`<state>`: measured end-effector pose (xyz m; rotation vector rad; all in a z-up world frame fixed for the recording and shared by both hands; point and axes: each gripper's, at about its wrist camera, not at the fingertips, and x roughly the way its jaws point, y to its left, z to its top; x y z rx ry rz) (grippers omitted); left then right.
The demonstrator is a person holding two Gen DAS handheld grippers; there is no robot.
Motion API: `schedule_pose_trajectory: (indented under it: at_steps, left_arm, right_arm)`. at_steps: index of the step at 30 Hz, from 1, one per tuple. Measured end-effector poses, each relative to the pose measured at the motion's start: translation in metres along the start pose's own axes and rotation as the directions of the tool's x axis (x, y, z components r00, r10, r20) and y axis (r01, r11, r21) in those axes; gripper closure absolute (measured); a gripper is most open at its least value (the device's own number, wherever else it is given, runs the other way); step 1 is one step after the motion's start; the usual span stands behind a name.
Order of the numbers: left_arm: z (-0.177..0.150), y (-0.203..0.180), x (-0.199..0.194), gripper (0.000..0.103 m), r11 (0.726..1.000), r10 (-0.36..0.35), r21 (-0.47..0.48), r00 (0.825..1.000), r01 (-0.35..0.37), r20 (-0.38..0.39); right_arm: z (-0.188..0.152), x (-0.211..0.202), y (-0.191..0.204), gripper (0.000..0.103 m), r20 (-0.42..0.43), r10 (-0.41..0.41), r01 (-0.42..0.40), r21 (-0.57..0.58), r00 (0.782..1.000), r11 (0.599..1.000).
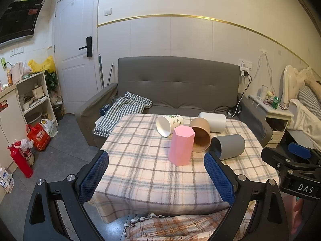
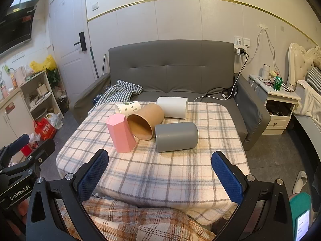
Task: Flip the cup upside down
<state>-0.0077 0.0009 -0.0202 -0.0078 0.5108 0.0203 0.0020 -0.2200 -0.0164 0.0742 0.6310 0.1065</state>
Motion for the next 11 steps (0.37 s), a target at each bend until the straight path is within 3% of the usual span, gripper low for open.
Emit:
schedule_pose_trajectory:
  at_steps: [11]
  left_arm:
    - [-0.0027,0.0006,0.0012,0.004,1.0,-0.006,-0.001,1.0,0.006,-0.004]
  right_arm:
    - [-0.0067,0.0034,0.0009,0.0,-0.007,0.001,-0.001,-0.007,1.0,1.0]
